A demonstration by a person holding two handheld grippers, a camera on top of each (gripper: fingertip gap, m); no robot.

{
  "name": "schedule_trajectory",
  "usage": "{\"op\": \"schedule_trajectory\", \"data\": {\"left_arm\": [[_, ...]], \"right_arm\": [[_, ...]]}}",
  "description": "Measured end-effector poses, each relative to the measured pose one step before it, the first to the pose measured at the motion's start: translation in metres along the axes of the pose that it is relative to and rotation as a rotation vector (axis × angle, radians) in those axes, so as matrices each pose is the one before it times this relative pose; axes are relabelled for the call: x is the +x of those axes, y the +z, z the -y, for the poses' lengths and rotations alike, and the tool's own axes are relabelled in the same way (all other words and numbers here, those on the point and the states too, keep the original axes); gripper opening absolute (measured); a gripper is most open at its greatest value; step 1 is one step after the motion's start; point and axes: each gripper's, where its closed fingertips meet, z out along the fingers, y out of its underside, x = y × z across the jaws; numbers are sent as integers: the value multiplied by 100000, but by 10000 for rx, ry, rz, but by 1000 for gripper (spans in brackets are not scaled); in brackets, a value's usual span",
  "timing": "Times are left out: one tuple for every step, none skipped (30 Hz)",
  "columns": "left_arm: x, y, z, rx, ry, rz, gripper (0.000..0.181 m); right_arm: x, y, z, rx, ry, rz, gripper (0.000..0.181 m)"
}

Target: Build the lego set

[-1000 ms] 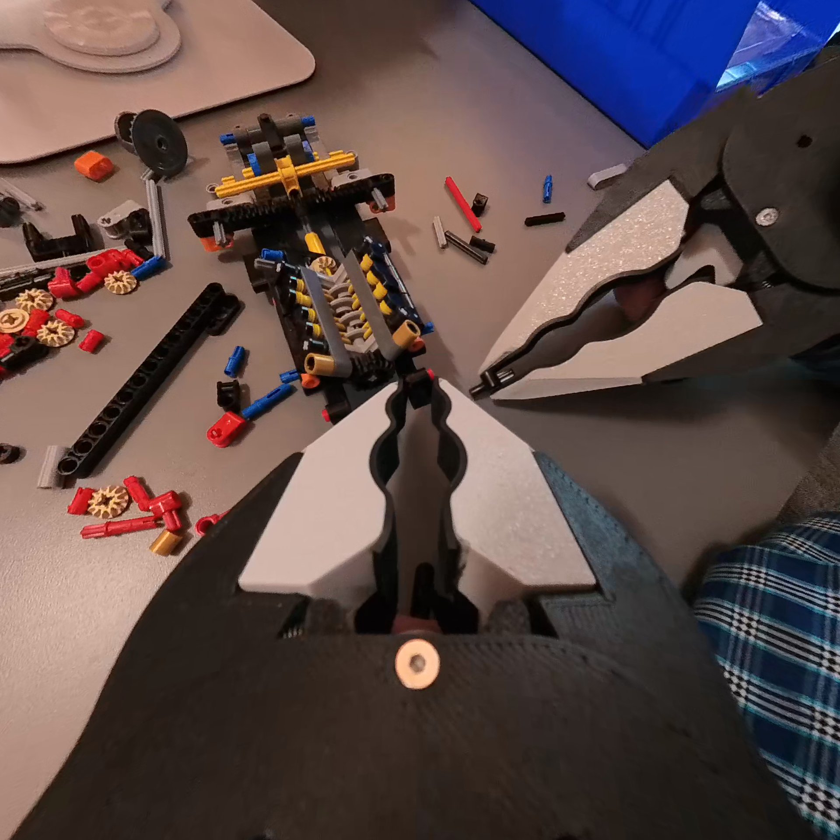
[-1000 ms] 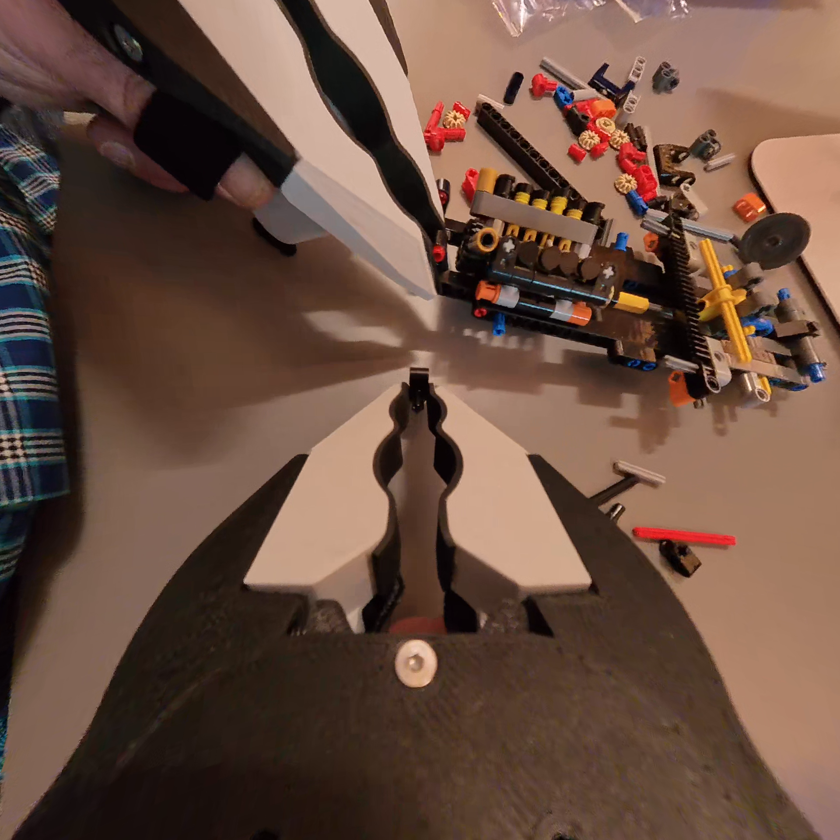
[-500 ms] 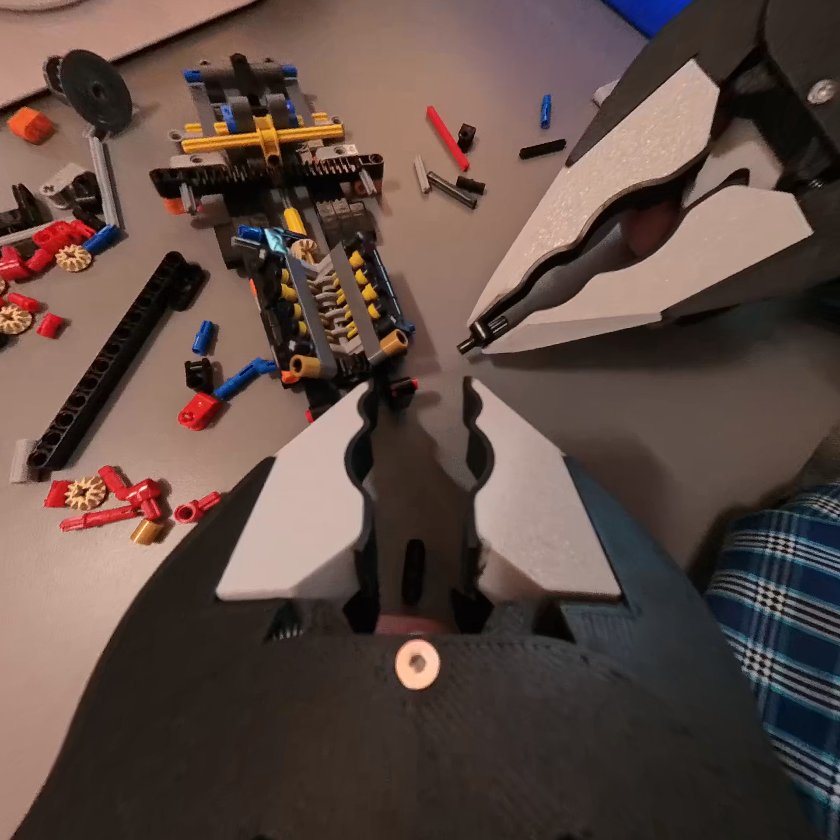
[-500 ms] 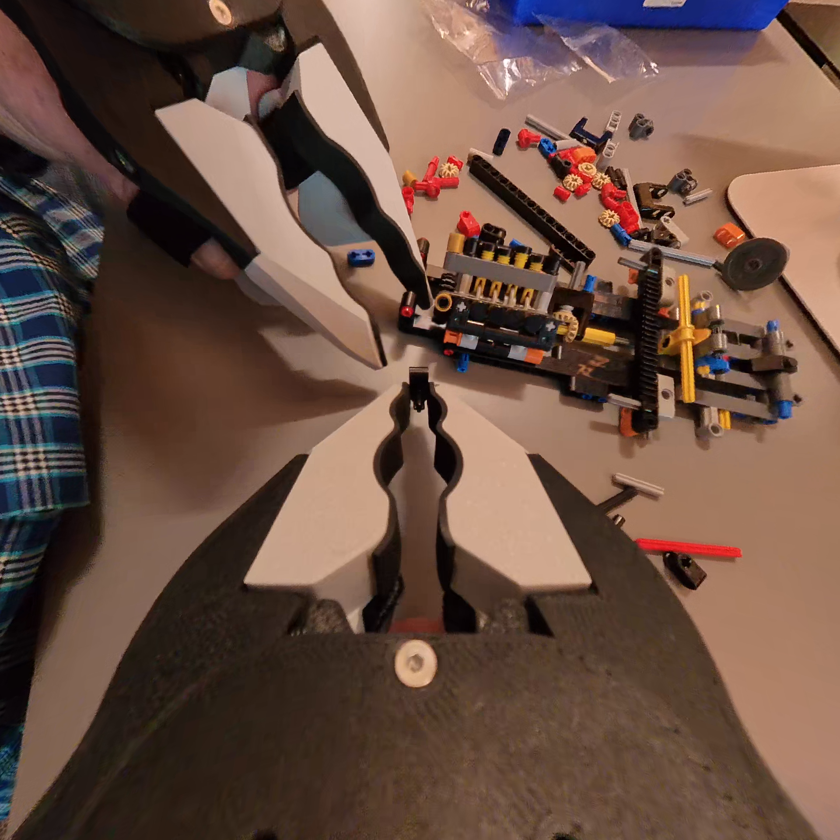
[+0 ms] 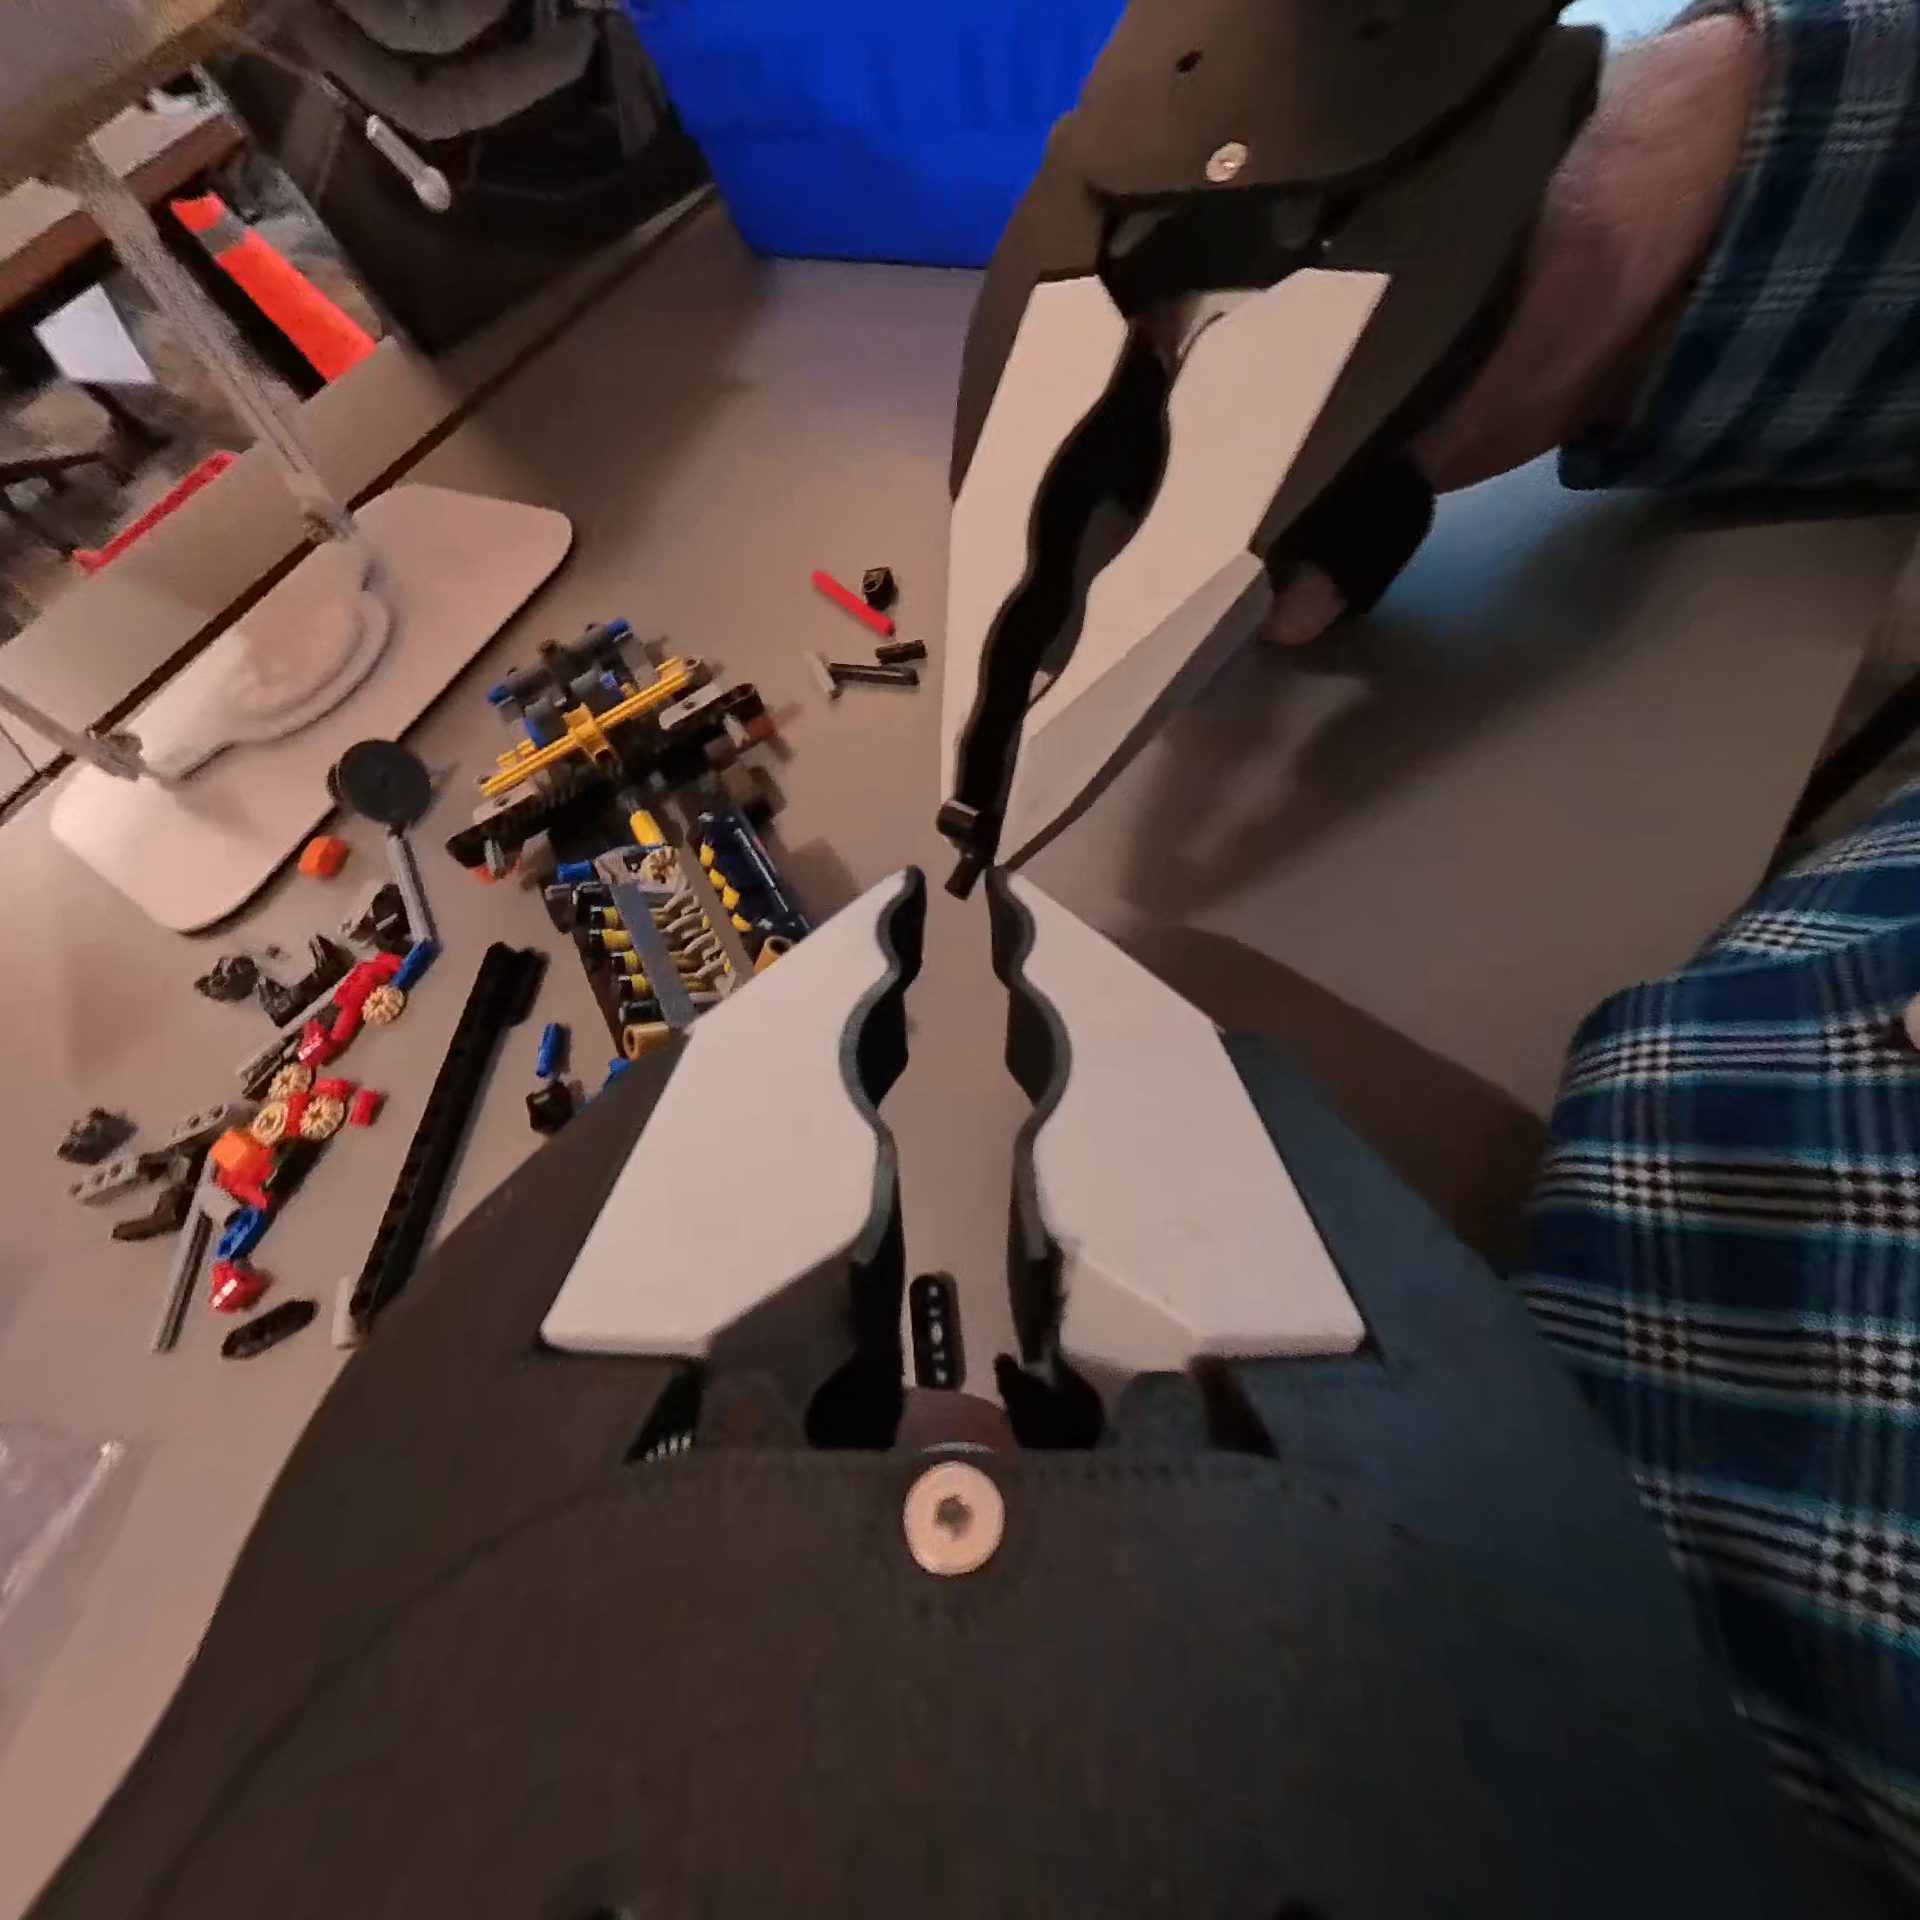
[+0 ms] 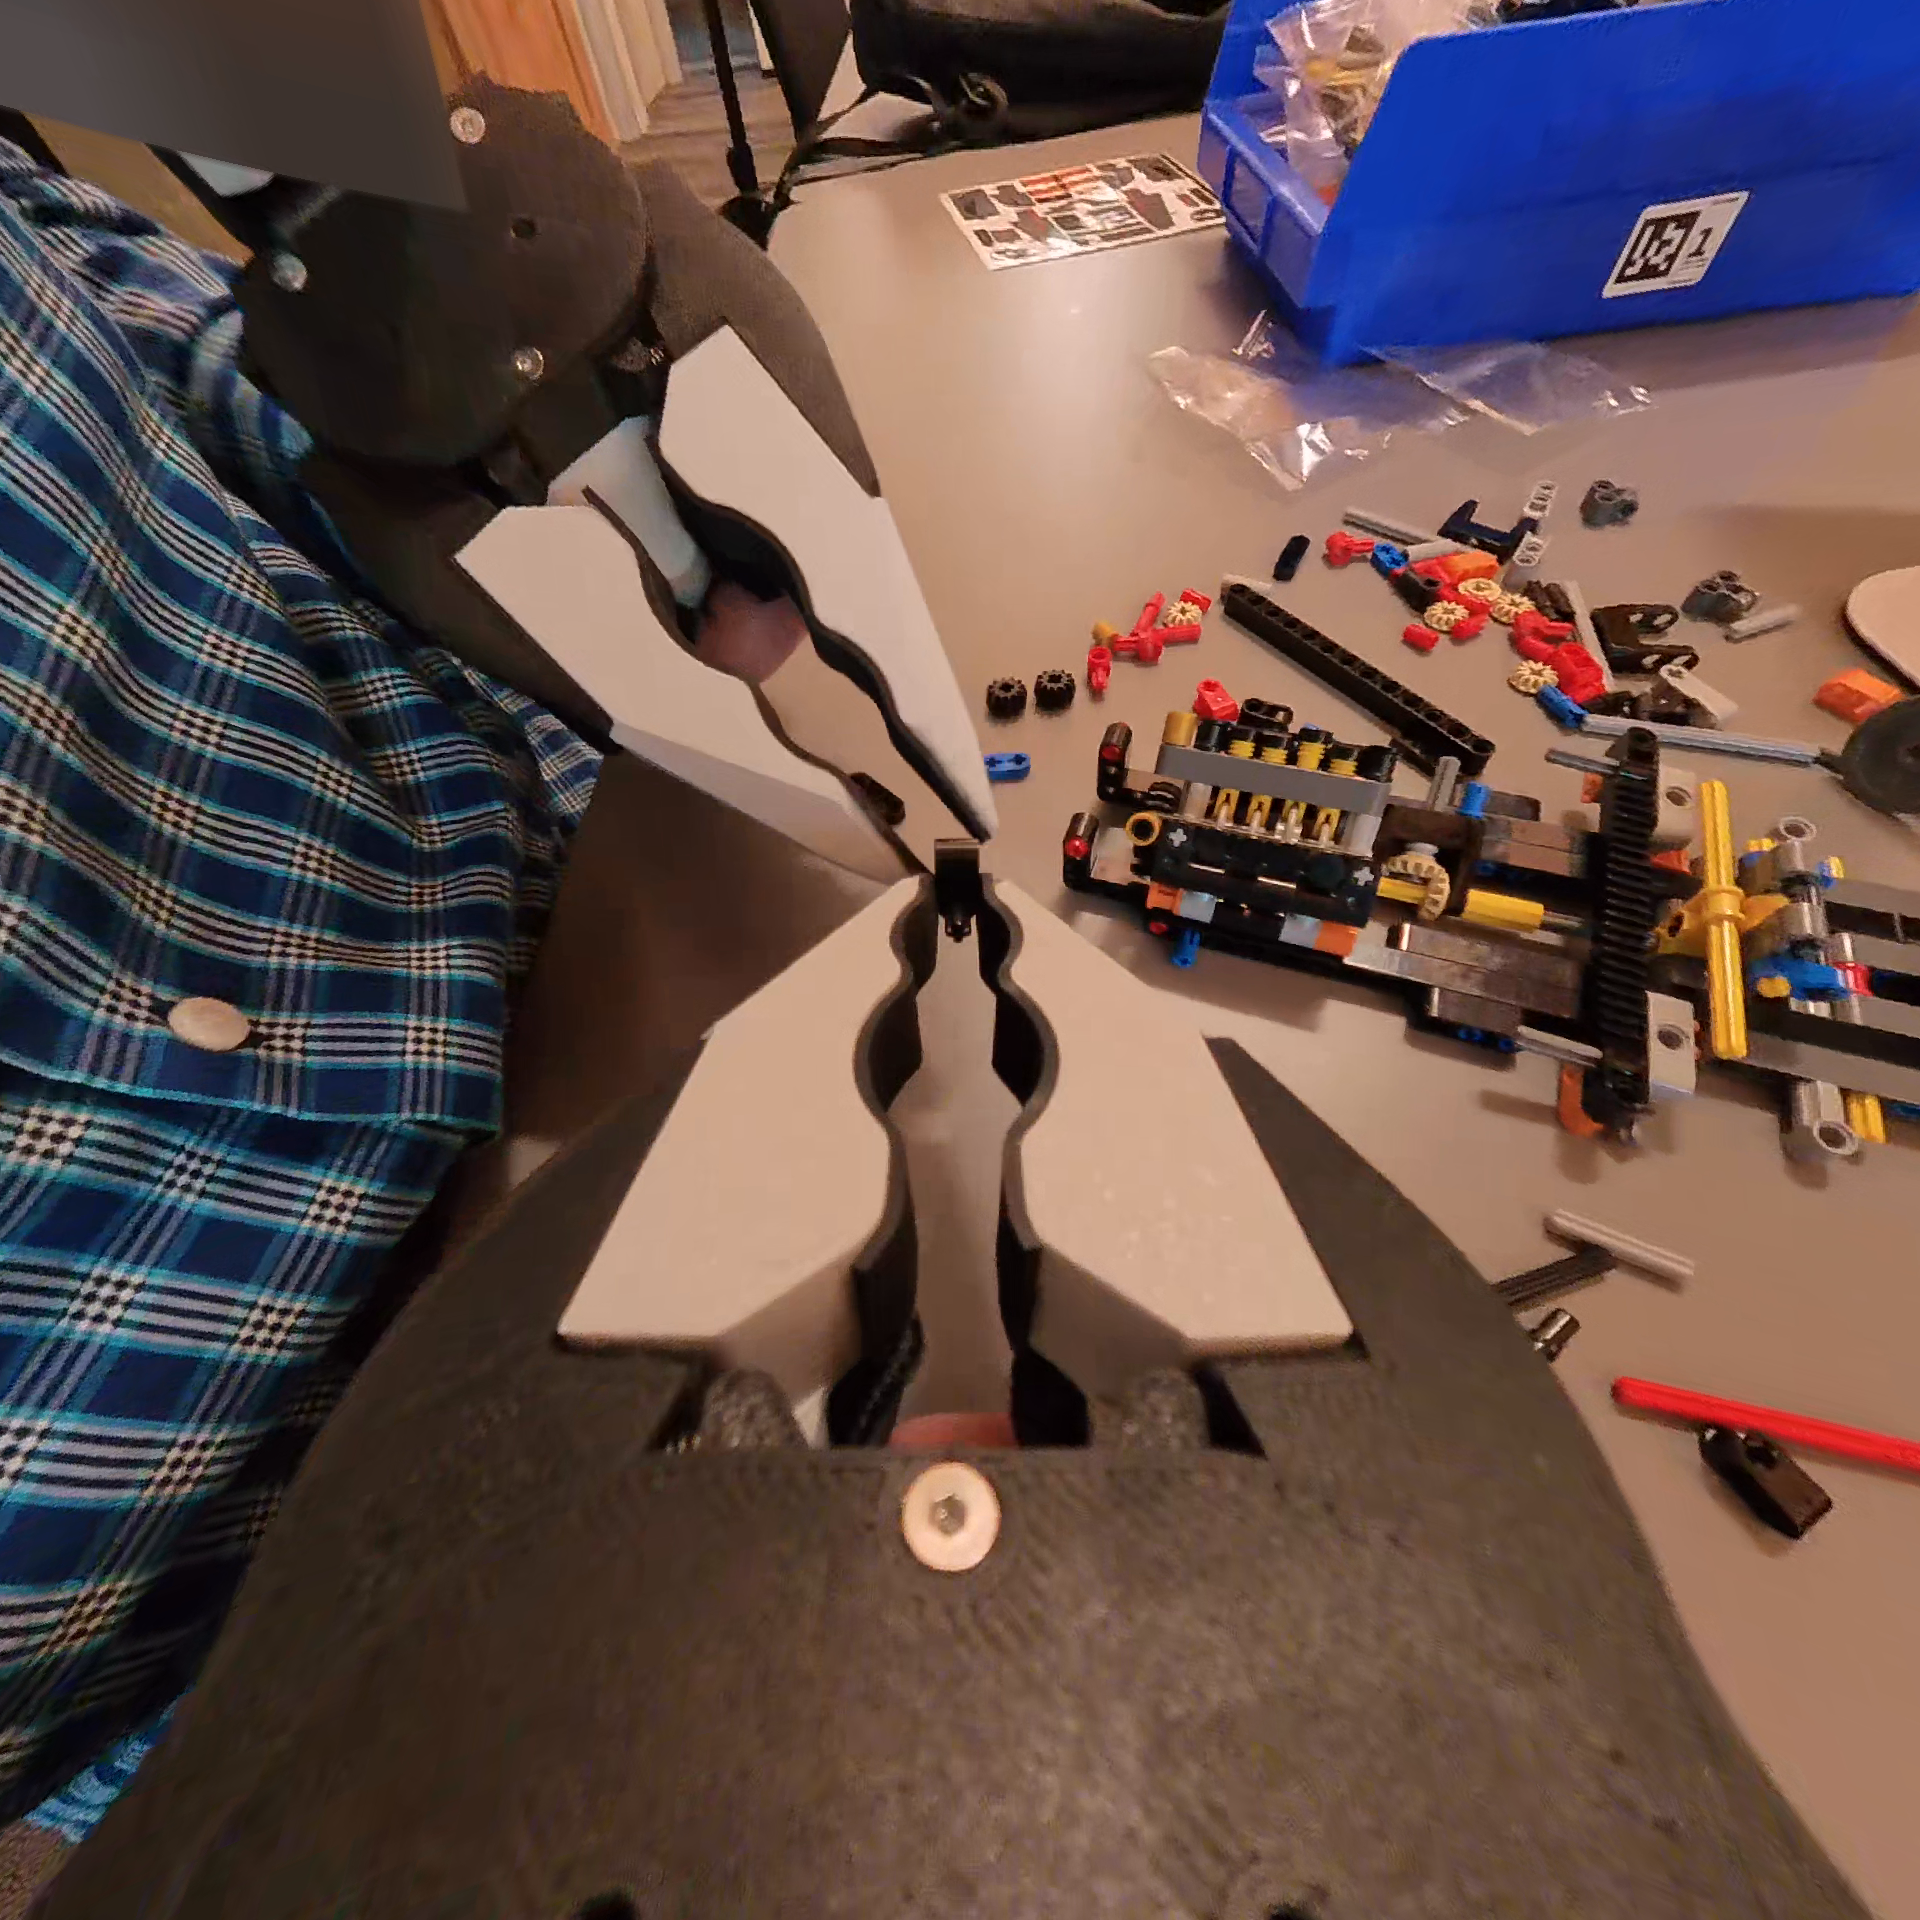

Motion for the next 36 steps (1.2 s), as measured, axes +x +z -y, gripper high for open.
{"op": "schedule_trajectory", "data": {"left_arm": [[-9,-20,14,-12,223,32,10],[-28,-13,4,-30,127,16,9],[-39,-41,117,60,71,8,8],[14,20,-33,-20,157,4,8],[121,38,-46,-43,180,-20,4],[-19,1,40,5,164,98,4],[67,13,-5,11,226,23,4],[17,16,-21,-3,167,15,3],[54,14,-58,-36,80,-31,3],[97,30,-63,-36,60,-74,3],[-26,10,-11,-4,55,-11,3],[-139,-8,30,5,32,53,2],[-105,-10,51,0,35,11,2],[-76,-6,28,-10,62,9,2],[-129,-15,24,5,64,47,2],[16,3,-45,-29,22,-49,2],[86,15,-92,-42,67,-72,2],[-52,15,-110,-47,114,51,2],[-10,5,-59,-20,48,-5,2],[110,-7,15,13,32,-86,2],[29,1,8,-8,108,-5,2],[-26,11,-26,-18,92,17,2],[24,-3,-29,-9,13,-46,2],[20,-32,-21,8,43,-29,2],[-9,-22,-13,2,20,-4,2],[53,-1,-51,-22,-38,-55,2],[60,13,-53,1,-25,-41,2],[17,19,-32,19,-48,-16,2],[52,20,-34,21,-130,-60,3],[-14,22,-23,37,-174,-34,3],[-210,-23,40,75,-178,91,3],[-205,-46,67,69,-196,85,4],[-221,-52,-93,-30,-202,78,4],[-547,-67,-310,-124,-283,224,8],[-529,-60,-545,-225,-418,113,13],[-495,-6,-698,-289,-519,36,18]], "right_arm": [[-59,-37,80,53,36,53,5],[-36,17,15,7,5,19,5],[-14,0,33,10,-7,12,5],[20,12,-43,-26,-9,5,6],[15,16,-2,-5,31,24,6],[-28,-43,36,20,42,61,5],[-11,-24,-11,-9,24,52,6],[-4,12,-51,-34,1,26,6],[-29,28,-19,-14,34,43,6],[31,2,-8,-9,59,19,6],[109,-16,0,-7,56,-25,7],[57,-31,-41,-35,34,-6,9],[86,-61,-35,-29,-6,-53,9],[64,-93,12,9,-21,-45,9],[32,-98,49,20,11,-10,9],[66,-107,85,38,-12,-36,8],[53,-84,39,9,-26,-31,7],[56,-69,18,-8,-18,-23,6],[41,-50,73,25,-19,-12,6],[-28,-25,12,-11,-8,36,5],[-16,-1,6,-12,-36,17,4],[-13,16,-14,-19,-22,20,4],[-58,26,-47,-32,-10,43,3],[-46,23,-54,-45,-29,23,3],[-43,31,-85,-60,-4,28,3],[-66,38,-70,-46,-14,34,3],[-29,28,-64,-32,-60,-5,3],[-29,8,-12,-3,-67,-27,3],[-17,10,-25,-8,-37,-34,3],[70,10,43,48,18,-81,3],[132,20,91,87,104,-81,3],[171,50,-51,4,115,-102,3],[360,63,-212,-86,37,-235,3],[321,36,-175,-45,77,-197,3],[300,-20,-30,10,100,-174,3],[225,-54,37,32,34,-147,3]]}}
